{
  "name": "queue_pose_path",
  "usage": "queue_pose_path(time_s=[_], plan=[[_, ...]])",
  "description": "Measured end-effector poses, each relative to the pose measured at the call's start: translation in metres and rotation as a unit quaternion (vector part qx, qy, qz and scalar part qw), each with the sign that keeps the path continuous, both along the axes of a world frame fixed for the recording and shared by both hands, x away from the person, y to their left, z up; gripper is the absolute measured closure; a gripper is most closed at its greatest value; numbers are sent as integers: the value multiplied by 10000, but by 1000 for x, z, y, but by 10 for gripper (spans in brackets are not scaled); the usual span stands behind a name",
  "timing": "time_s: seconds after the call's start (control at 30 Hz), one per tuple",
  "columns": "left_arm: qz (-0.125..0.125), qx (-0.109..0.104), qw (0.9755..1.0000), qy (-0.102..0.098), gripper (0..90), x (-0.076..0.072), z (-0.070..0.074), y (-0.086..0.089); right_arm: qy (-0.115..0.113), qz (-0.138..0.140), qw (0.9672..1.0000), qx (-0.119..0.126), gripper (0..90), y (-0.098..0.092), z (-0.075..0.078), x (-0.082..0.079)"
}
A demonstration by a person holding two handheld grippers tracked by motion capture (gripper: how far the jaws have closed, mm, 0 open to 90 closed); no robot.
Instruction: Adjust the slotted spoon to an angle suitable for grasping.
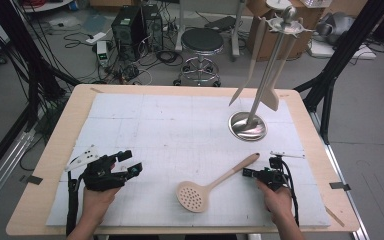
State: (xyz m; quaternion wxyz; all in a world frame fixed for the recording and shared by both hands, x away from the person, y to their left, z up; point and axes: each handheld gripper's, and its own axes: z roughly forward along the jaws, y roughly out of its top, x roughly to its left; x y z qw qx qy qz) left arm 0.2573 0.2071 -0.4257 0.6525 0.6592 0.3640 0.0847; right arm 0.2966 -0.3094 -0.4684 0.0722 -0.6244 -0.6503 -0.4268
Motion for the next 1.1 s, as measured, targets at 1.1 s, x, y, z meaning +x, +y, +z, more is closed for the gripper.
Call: queue_pose_path(time_s=[1.1], plan=[[-33, 30, 10000, 64, 259, 3, -3, 2, 345, 798, 9960, 190, 900, 105, -1, 74]])
